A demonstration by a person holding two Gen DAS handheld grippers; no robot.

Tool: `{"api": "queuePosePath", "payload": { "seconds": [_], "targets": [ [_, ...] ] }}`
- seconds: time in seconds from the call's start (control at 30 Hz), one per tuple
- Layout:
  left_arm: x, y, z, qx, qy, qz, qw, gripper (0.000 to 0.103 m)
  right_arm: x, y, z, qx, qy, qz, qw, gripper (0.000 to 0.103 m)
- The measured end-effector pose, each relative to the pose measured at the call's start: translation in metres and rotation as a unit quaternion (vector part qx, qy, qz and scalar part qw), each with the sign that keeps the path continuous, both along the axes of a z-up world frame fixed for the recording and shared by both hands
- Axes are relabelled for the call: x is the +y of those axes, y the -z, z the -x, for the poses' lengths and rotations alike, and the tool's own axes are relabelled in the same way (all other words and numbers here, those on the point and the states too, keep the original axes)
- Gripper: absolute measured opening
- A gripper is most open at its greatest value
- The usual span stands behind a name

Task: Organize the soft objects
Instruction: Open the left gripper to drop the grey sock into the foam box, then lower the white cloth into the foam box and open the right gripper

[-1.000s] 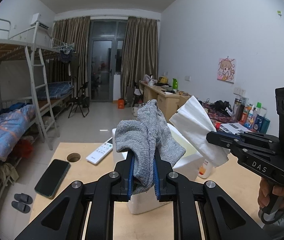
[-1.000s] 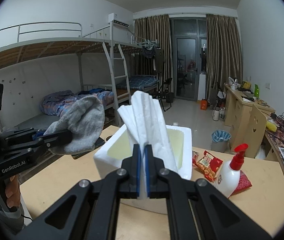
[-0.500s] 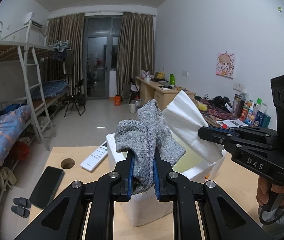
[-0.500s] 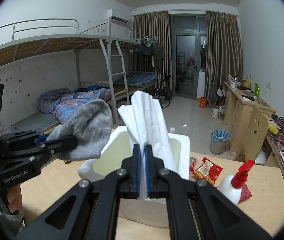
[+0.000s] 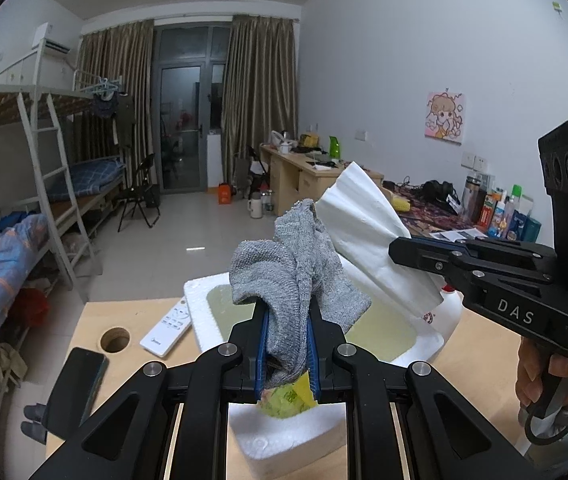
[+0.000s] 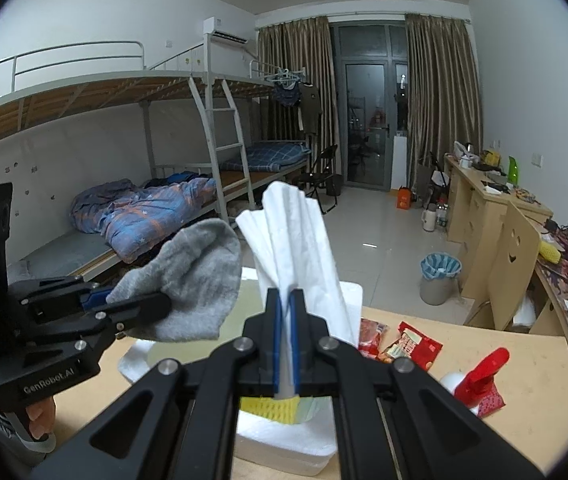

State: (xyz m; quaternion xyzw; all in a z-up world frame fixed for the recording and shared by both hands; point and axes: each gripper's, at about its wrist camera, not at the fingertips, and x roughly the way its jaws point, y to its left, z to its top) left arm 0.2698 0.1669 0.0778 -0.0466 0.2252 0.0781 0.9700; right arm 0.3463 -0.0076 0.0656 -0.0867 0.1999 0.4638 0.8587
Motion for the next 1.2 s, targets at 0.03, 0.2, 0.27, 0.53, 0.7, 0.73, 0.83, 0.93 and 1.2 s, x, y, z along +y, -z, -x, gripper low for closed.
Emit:
{"api": "queuePosePath", "payload": {
  "seconds": [0.03,0.2,0.27,0.53,0.7,0.73,0.83,0.93,1.2],
  "targets": [
    [-0.001,0.000,-0.003,-0.001,0.002,-0.001,1.0000,0.017,-0.001,0.001,-0.001,0.001,0.001,-0.002,1.000,0.006],
    [0.001,0.008,-0.009,0.003,0.006,-0.005,1.0000,0.017,-0.004,0.005,-0.009,0.011,0.008,-0.002,1.000,0.006],
    [0.001,0.011,-0.012,0.008,0.009,-0.007,0.9999,0.017,-0.003,0.005,-0.009,0.011,0.008,-0.001,1.000,0.006],
    [0.007,0.017,-0.022,0.019,0.004,0.001,0.9998,0.019,-0.005,0.000,-0.005,0.006,0.006,-0.003,1.000,0.006],
    [0.007,0.017,-0.022,0.018,0.001,-0.003,0.9998,0.059,-0.005,-0.001,-0.005,0.002,0.008,-0.004,1.000,0.006],
    [0.005,0.016,-0.021,0.015,0.001,-0.006,0.9999,0.067,-0.005,0.000,-0.004,0.001,0.008,-0.004,1.000,0.006],
    [0.002,0.016,-0.019,0.009,0.002,-0.014,0.9999,0.080,-0.006,0.001,-0.005,0.001,0.008,-0.003,1.000,0.006],
    [-0.001,0.015,-0.017,0.002,0.001,-0.023,0.9997,0.086,-0.006,0.002,-0.005,0.000,0.007,-0.001,1.000,0.006],
    [0.003,0.011,-0.002,-0.016,-0.022,-0.041,0.9988,0.103,0.001,0.005,-0.004,0.001,-0.004,0.006,1.000,0.006]
  ]
}}
